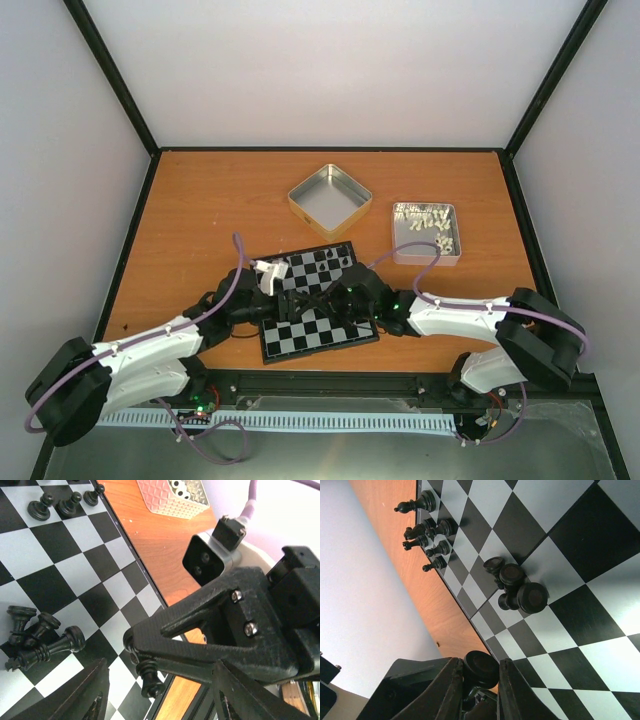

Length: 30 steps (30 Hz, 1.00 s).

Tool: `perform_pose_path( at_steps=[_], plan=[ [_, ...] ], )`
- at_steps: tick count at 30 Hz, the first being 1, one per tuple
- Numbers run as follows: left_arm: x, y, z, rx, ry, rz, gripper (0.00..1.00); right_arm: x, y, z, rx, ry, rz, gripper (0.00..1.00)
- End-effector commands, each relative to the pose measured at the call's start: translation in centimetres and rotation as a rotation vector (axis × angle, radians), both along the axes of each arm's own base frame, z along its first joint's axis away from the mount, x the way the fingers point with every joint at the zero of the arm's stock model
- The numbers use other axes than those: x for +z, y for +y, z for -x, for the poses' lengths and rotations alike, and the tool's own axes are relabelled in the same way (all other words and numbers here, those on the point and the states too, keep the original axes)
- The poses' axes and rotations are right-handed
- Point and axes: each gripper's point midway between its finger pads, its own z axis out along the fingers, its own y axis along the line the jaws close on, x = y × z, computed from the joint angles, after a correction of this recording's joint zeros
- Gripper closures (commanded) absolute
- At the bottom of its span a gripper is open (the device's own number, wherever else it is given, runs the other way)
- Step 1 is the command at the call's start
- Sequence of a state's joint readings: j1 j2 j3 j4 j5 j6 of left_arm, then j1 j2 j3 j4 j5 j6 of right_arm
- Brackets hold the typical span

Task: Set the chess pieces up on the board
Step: Place the chess piece on the chessboard.

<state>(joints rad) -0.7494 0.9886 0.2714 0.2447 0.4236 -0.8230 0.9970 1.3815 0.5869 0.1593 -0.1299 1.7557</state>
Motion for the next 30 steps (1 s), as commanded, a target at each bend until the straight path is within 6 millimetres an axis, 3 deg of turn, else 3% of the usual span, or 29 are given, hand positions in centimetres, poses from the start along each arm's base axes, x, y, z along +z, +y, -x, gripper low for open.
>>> perform_pose_path(
  at_steps=[1, 6, 22, 30],
  plan=[
    [1.9, -0.8, -1.0, 0.034, 0.0, 0.033, 0.43, -0.5, 0.0, -0.2, -0.009, 0.018, -0.004, 0.83],
    [1.4, -0.7, -1.0, 0.041, 0.024, 0.025, 0.44, -0.7, 0.1, -0.1, -0.008, 0.022, -0.004, 0.83],
    [0.6, -0.7, -0.9, -0.008, -0.038, -0.035, 0.67, -0.7, 0.1, -0.2, -0.023, 0.028, -0.03, 0.84],
    [0.2, -1.1, -0.4, -0.04, -0.019, -0.031, 0.68, -0.7, 0.0, -0.4, -0.03, 0.025, -0.033, 0.84]
  ],
)
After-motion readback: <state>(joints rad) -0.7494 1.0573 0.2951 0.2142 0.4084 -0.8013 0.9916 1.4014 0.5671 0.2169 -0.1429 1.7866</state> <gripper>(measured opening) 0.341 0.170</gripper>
